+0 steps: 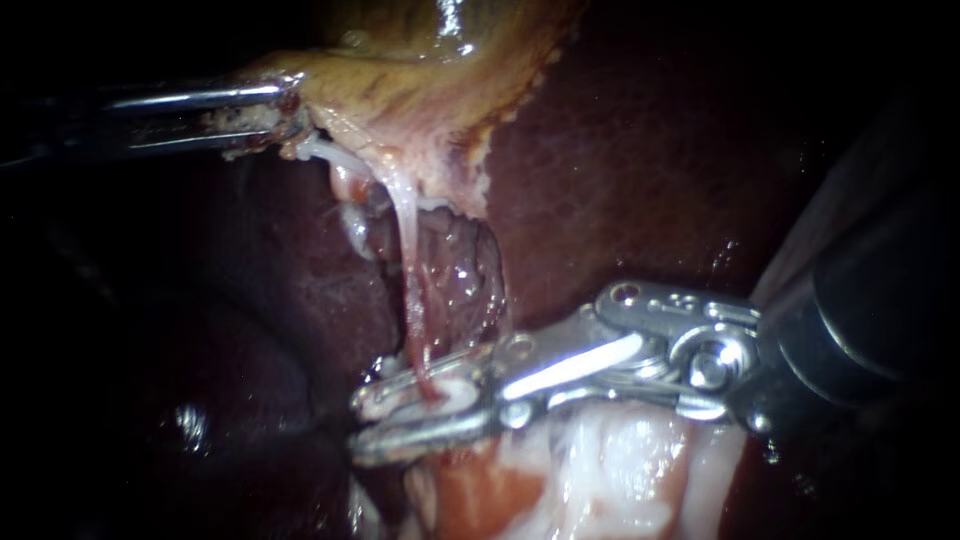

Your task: Clipping second clip right tube

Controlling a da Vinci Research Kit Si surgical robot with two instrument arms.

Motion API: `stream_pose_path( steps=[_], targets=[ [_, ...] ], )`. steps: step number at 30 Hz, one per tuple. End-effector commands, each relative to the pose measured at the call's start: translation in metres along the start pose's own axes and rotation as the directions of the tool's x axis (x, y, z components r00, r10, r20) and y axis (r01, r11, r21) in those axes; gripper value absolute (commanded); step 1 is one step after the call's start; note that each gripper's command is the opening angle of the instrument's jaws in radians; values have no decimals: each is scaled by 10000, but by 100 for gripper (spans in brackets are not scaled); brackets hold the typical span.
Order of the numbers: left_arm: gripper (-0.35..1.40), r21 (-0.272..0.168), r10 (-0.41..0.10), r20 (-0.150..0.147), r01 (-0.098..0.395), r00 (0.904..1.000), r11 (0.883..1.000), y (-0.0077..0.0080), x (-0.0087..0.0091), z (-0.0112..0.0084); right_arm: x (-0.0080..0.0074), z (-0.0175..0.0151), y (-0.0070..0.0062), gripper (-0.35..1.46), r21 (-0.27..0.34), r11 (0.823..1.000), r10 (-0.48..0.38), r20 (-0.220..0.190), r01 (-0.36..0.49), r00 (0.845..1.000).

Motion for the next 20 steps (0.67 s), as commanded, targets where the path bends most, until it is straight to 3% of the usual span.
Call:
stream_pose_path(
  steps=[1,20],
  targets=[
    [-35,0,0,-3,0,10000,10000,0,0,0,-1,-1,0,-35,22,10000,56,-19,-56,10000],
    [-35,2,-1,-4,1,10000,10000,-1,0,2,-1,-4,5,-35,12,9996,298,6,-298,9996]
  ],
)
